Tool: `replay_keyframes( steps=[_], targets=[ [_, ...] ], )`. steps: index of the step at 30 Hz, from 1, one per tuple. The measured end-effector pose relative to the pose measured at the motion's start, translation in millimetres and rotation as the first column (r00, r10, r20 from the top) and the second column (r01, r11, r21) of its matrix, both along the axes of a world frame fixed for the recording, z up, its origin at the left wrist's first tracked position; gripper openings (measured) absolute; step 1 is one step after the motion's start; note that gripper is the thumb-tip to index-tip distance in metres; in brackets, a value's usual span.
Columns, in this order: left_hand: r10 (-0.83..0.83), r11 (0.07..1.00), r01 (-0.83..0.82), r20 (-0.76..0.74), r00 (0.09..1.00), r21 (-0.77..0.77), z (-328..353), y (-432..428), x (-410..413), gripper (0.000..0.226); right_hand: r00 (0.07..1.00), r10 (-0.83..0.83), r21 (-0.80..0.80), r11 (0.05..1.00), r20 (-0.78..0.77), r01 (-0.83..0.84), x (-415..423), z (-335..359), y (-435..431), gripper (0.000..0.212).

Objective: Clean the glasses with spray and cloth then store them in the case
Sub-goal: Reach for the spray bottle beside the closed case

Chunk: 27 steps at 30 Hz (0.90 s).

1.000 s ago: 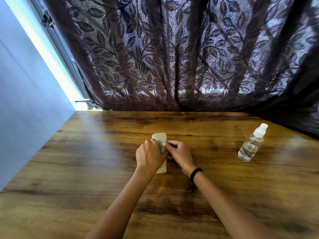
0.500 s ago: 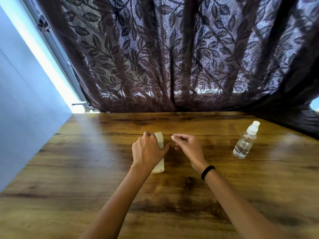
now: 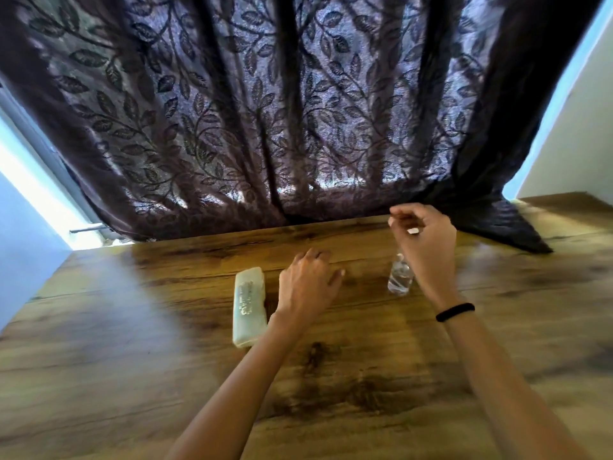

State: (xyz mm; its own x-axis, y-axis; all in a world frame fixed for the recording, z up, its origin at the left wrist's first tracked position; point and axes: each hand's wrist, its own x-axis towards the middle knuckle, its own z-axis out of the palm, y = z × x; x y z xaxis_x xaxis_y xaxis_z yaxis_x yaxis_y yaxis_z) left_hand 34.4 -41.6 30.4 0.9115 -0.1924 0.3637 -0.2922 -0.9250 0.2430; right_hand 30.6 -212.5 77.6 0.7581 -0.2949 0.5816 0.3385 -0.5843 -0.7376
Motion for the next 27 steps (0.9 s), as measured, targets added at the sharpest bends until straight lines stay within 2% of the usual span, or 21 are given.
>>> replay_keyframes(
  steps=[5, 9, 12, 14, 18, 23, 27],
  targets=[
    [-0.021, 0.999, 0.02, -0.023, 1.0, -0.037, -10, -2, -4, 0.041, 0.993, -0.107, -0.053, 0.993, -0.04, 0.105, -2, -10, -17, 0.014],
    [-0.133, 0.988, 0.125, -0.079, 0.988, -0.091, -14, -14, -4, 0.044, 0.973, -0.18, -0.082, 0.982, -0.145, 0.169, 3, -21, -22, 0.021],
    [-0.197, 0.977, 0.182, -0.151, 0.969, -0.11, -18, -31, -2, 0.05, 0.977, -0.139, -0.076, 0.989, -0.16, 0.128, 4, -26, -23, 0.021],
    [-0.215, 0.972, 0.193, -0.176, 0.961, -0.133, -20, -42, 0, 0.055, 0.98, -0.139, -0.136, 0.983, -0.14, 0.12, 5, -27, -21, 0.02],
    [-0.278, 0.949, 0.25, -0.139, 0.95, -0.192, -19, -56, 4, 0.053, 0.991, -0.093, -0.226, 0.972, -0.1, 0.069, 6, -27, -7, 0.021],
    [-0.192, 0.935, 0.172, -0.032, 0.981, -0.31, -13, -32, 15, 0.035, 0.999, 0.027, -0.223, 0.974, -0.047, -0.037, 14, -21, 29, 0.019],
    [-0.121, 0.932, 0.115, 0.003, 0.993, -0.344, -4, 11, 27, 0.032, 0.992, 0.123, -0.189, 0.974, -0.036, -0.127, 27, -15, 64, 0.018]
  ],
)
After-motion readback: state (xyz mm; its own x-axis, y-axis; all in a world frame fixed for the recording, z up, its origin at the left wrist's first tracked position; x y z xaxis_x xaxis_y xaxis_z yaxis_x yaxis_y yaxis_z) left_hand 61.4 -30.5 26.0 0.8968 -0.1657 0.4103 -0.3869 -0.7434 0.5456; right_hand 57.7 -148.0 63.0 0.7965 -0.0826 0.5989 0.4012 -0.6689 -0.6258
